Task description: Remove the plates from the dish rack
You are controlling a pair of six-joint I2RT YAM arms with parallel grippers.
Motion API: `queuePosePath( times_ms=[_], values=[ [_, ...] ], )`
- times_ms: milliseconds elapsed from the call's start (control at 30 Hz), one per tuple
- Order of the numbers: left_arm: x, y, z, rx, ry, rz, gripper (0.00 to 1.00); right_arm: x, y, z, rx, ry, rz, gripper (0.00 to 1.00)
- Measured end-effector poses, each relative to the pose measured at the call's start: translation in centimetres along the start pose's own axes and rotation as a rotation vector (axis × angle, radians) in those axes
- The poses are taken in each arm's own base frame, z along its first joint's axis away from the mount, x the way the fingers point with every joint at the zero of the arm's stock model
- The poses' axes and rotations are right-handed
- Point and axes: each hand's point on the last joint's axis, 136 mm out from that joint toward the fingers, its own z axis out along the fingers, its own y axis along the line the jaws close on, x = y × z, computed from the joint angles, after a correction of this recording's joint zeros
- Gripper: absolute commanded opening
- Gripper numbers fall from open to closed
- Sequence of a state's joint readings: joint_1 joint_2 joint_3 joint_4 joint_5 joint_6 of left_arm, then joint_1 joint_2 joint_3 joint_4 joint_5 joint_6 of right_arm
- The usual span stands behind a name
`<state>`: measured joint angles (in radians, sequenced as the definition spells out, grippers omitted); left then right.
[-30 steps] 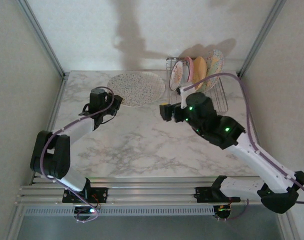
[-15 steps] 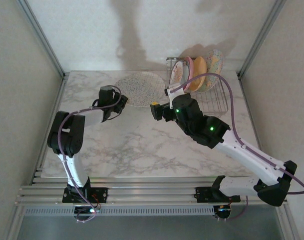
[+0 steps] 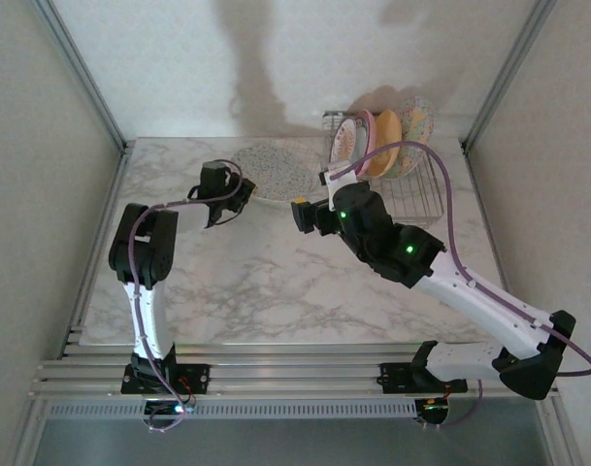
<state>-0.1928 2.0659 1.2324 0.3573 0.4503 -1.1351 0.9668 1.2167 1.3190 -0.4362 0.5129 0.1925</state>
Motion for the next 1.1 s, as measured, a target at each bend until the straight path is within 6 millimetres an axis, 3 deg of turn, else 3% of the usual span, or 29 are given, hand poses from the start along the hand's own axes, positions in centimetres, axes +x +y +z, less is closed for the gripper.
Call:
queuePosePath(
  times_ms=[400,733,1100],
  values=[
    [-0.8,-0.7,2.9,0.026,0.022,0.009,0.0,0.2,0.1,0.2,0.001,0.006,0.003,0.99],
    [-0.8,-1.9,3.3,0.032,0.045,0.019,0.45,0.2,0.1,0.2,0.001,0.007,0.01,0.99],
    [0.0,-1.8,3.2,-0.074,0.089,0.038,0.63,0.8,-0.4,0.3,0.017,0.033,0.041,0.99]
  ],
)
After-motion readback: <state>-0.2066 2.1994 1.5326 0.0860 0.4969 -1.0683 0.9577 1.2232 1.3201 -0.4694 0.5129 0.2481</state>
